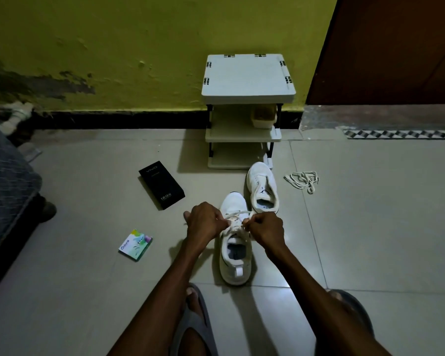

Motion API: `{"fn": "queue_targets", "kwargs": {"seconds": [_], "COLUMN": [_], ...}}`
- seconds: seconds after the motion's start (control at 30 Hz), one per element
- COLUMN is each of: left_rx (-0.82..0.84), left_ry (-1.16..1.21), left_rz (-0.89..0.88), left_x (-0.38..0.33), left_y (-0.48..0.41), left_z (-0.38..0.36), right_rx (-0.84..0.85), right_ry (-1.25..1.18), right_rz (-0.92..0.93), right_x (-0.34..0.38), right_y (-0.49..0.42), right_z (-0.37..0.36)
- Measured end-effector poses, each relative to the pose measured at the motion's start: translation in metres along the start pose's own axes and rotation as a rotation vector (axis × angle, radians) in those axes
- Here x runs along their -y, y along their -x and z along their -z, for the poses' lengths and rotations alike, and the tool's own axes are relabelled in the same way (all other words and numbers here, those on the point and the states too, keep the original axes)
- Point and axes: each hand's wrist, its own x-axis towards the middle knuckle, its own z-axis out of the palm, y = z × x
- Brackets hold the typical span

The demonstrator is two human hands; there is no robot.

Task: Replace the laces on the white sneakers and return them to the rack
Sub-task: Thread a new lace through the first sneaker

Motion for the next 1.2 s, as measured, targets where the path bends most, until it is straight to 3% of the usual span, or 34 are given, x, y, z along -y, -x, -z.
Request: {"fn": "queue_targets", "kwargs": {"seconds": [0.1, 0.23, 0.33, 0.5, 0.63, 0.8, 1.0, 1.1, 1.2], "left_rx": [0.022, 0.139, 0.202, 0.321, 0.269, 0.257, 0.130, 0.164, 0.313], "left_ry": [-0.341, -0.426, -0.328, 0.283, 0.267, 0.179, 0.114, 0.069, 0.041], "left_rz": [0.066, 0.001, -0.028, -0.104, -0.130, -0.118, -0.160, -0.127, -0.101], "left_x": [0.011, 0.021, 0.022, 0.020, 0.012, 0.013, 0.018, 0.015, 0.014], "left_y": [0.000, 0.001, 0.001, 0.004, 0.010, 0.012, 0.017, 0.016, 0.005], "left_z": [-0.004, -0.020, -0.023, -0.024, -0.031, -0.038, -0.032, -0.030, -0.017], "right_rx": [-0.079, -0.033, -0.060, -0.021, 0.177, 0.101, 0.051, 0.088, 0.225], "right_ry": [0.179, 0.224, 0.290, 0.278, 0.459, 0.488, 0.566, 0.587, 0.594], "right_rz": [-0.083, -0.171, -0.096, 0.232, 0.281, 0.252, 0.256, 0.238, 0.231], "right_x": [-0.009, -0.018, -0.019, -0.010, 0.000, -0.005, -0.009, -0.009, -0.005], "right_y": [0.001, 0.003, 0.008, 0.009, 0.012, 0.013, 0.011, 0.011, 0.004], "right_z": [0.008, 0.004, 0.001, 0.003, -0.006, -0.003, 0.002, 0.002, 0.010]}}
